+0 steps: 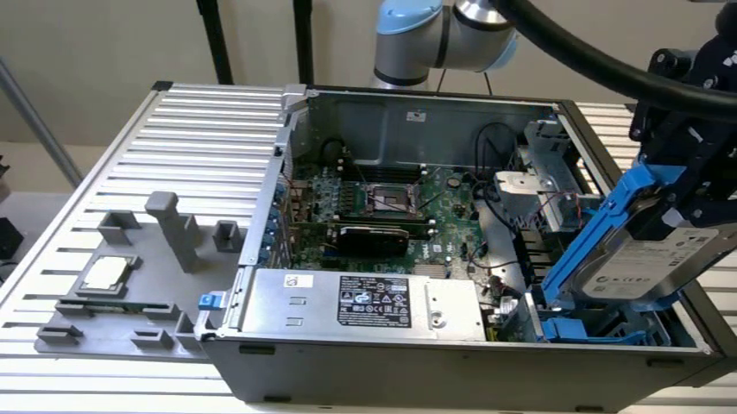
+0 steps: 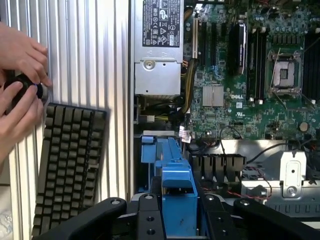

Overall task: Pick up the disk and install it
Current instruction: 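Insert the disk into the insertion slot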

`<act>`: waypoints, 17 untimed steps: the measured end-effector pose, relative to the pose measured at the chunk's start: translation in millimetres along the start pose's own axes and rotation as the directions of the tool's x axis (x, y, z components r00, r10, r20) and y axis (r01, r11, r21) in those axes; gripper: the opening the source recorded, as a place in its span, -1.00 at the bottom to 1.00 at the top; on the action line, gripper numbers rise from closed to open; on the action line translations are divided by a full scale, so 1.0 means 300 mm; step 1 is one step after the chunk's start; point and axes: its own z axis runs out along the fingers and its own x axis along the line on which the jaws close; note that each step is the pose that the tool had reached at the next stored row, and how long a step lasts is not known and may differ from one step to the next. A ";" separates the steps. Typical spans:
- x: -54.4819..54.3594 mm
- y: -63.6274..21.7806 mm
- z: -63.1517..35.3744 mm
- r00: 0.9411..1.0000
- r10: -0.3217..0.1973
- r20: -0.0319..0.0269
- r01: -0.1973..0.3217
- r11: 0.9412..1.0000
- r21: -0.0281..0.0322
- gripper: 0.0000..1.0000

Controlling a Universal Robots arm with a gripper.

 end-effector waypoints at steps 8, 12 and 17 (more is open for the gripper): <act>-0.004 -0.008 0.035 1.000 -0.016 0.000 0.016 1.000 -0.003 -1.00; -0.004 -0.017 0.048 1.000 -0.015 -0.001 0.015 1.000 -0.008 -1.00; -0.006 -0.020 0.065 1.000 -0.015 -0.001 0.015 1.000 -0.018 -1.00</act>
